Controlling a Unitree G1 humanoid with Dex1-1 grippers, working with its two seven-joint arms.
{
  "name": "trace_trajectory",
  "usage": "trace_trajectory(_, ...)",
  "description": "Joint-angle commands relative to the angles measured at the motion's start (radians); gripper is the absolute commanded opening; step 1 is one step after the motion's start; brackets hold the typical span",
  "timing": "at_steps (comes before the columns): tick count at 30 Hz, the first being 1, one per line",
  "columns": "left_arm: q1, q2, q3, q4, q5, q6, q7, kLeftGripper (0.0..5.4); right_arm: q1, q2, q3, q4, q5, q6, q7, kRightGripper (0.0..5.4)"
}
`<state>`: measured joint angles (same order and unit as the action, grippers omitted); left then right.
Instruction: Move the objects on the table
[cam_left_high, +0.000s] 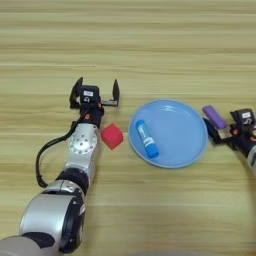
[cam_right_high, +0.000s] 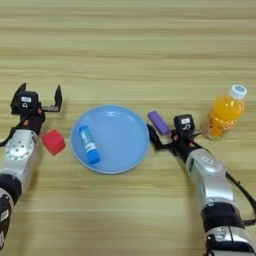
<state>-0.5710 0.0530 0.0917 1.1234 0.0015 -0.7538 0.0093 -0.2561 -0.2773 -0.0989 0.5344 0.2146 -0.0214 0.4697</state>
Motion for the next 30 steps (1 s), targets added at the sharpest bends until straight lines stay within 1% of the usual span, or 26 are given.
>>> trace_trajectory(1, -0.018, 0.000, -0.006, 0.006, 0.017, -0.005, 0.003, 5.40, 0.032, 0.015, 0.014, 0.043, -0.010, 0.062, 0.005, 5.36)
trace_trajectory(3, -0.018, 0.000, -0.007, 0.005, 0.017, -0.005, 0.004, 5.40, 0.032, 0.015, 0.013, 0.048, -0.010, 0.064, 0.005, 5.36)
trace_trajectory(4, -0.017, 0.000, -0.007, 0.005, 0.017, -0.005, 0.004, 5.40, 0.032, 0.015, 0.013, 0.048, -0.010, 0.064, 0.004, 5.18)
trace_trajectory(6, -0.017, 0.000, -0.007, 0.004, 0.017, -0.006, 0.004, 5.40, 0.033, 0.014, 0.013, 0.048, -0.013, 0.061, -0.001, 5.04)
trace_trajectory(9, -0.017, 0.000, -0.007, 0.004, 0.017, -0.006, 0.004, 5.40, 0.035, 0.010, 0.015, 0.049, -0.027, 0.047, -0.014, 4.61)
trace_trajectory(10, -0.017, 0.000, -0.007, 0.004, 0.017, -0.006, 0.004, 5.40, 0.035, 0.010, 0.014, 0.050, -0.028, 0.046, -0.014, 4.61)
trace_trajectory(14, -0.018, 0.000, -0.006, 0.006, 0.017, -0.005, 0.004, 5.40, 0.034, 0.010, 0.010, 0.057, -0.036, 0.039, -0.020, 4.00)
trace_trajectory(17, -0.019, 0.001, -0.006, 0.007, 0.017, -0.005, 0.004, 5.40, 0.033, 0.009, 0.010, 0.062, -0.040, 0.032, -0.022, 3.73)
trace_trajectory(26, -0.018, 0.000, -0.007, 0.007, 0.018, -0.005, 0.004, 5.40, 0.040, 0.008, 0.011, 0.053, -0.047, 0.024, -0.027, 2.67)
trace_trajectory(30, -0.018, 0.000, -0.007, 0.007, 0.018, -0.006, 0.005, 5.40, 0.042, 0.009, 0.011, 0.048, -0.046, 0.024, -0.027, 2.29)
